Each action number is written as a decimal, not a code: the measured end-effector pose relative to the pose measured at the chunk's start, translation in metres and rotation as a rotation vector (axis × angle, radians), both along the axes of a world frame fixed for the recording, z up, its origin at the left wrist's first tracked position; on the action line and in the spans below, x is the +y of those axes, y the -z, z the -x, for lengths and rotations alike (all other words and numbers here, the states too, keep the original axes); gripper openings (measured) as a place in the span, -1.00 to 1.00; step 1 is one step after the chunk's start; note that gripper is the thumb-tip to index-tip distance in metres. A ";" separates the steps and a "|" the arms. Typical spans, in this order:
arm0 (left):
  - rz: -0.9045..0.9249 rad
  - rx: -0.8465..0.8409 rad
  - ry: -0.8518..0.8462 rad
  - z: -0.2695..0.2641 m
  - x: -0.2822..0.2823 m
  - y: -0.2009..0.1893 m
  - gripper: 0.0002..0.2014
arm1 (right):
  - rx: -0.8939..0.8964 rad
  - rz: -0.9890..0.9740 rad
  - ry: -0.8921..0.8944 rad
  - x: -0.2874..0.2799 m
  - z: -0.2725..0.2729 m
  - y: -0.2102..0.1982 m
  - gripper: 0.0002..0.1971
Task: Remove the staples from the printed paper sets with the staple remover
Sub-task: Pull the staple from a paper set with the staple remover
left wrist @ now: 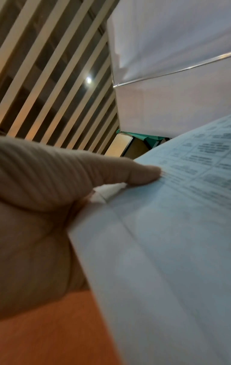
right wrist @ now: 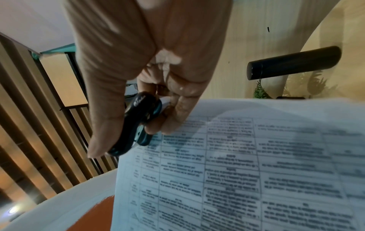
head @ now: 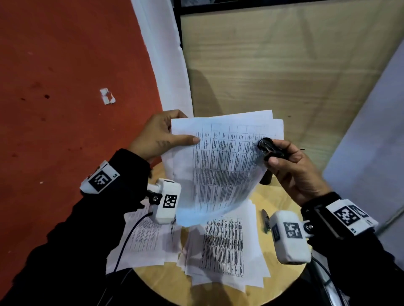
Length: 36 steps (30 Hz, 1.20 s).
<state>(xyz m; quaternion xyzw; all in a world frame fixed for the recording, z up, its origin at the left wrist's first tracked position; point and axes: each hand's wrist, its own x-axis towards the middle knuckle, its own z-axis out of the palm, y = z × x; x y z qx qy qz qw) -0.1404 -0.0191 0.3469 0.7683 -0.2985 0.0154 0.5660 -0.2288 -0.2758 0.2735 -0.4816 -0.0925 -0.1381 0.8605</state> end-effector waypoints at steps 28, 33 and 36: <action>0.122 0.024 0.223 0.028 -0.015 -0.019 -0.65 | -0.692 1.376 0.826 0.078 0.006 -0.059 -0.70; 0.125 0.040 0.241 0.032 -0.017 -0.023 -0.67 | -0.707 1.357 0.828 0.079 0.008 -0.061 -0.72; 0.114 0.038 0.251 0.033 -0.017 -0.023 -0.68 | -0.709 1.362 0.822 0.079 0.008 -0.061 -0.75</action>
